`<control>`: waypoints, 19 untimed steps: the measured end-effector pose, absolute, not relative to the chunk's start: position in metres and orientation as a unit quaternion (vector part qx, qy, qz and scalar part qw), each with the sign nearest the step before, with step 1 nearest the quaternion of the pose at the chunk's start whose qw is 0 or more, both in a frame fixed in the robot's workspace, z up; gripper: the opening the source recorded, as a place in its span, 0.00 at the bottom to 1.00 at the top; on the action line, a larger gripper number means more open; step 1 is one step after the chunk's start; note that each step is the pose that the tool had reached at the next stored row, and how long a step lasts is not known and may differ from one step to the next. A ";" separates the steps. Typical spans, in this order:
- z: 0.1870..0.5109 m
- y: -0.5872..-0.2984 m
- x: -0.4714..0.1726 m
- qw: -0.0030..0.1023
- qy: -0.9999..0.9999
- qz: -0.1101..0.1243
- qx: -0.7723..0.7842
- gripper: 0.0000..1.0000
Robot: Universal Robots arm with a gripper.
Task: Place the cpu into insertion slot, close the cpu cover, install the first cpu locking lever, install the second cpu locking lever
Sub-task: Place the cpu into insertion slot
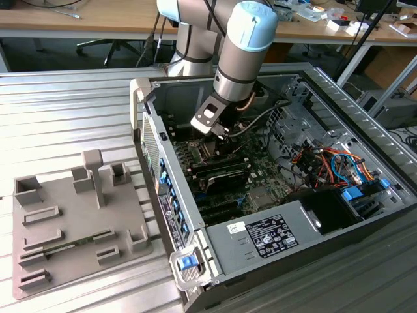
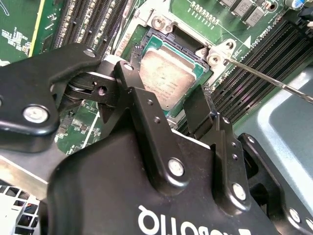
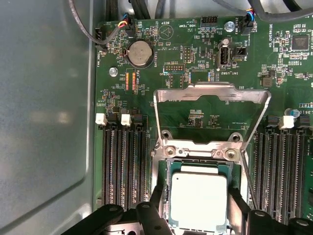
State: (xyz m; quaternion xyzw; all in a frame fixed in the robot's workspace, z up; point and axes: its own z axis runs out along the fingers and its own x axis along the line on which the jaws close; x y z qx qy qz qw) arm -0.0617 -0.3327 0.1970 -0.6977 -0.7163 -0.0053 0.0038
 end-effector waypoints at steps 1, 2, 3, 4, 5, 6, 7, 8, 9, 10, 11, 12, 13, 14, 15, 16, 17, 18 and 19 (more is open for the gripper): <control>0.197 -0.333 -0.062 0.004 -0.716 -0.006 -0.698 0.62; 0.197 -0.333 -0.062 0.004 -0.716 -0.005 -0.698 0.62; 0.197 -0.333 -0.062 0.004 -0.716 -0.005 -0.698 0.68; 0.197 -0.333 -0.062 0.004 -0.716 -0.005 -0.698 0.68; 0.197 -0.333 -0.062 0.004 -0.716 -0.005 -0.698 0.68; 0.197 -0.333 -0.062 0.004 -0.716 -0.005 -0.698 0.68; 0.200 -0.333 -0.062 0.004 -0.716 -0.005 -0.698 0.68; 0.206 -0.333 -0.062 0.004 -0.716 -0.005 -0.698 0.68; 0.208 -0.333 -0.062 0.004 -0.716 -0.005 -0.698 0.68; 0.208 -0.333 -0.062 0.004 -0.716 -0.005 -0.698 0.68; 0.208 -0.332 -0.062 0.004 -0.716 -0.005 -0.698 0.68; 0.208 -0.332 -0.062 0.004 -0.716 -0.005 -0.698 0.68; 0.208 -0.332 -0.062 0.004 -0.716 -0.005 -0.698 0.66; 0.208 -0.332 -0.062 0.004 -0.716 -0.005 -0.698 0.66; 0.208 -0.331 -0.062 0.004 -0.716 -0.005 -0.698 0.60; 0.208 -0.331 -0.062 0.004 -0.716 -0.005 -0.698 0.53; 0.208 -0.331 -0.062 0.004 -0.716 -0.005 -0.698 0.47; 0.208 -0.331 -0.062 0.004 -0.716 -0.005 -0.698 0.42; 0.208 -0.331 -0.062 0.004 -0.716 -0.005 -0.698 0.42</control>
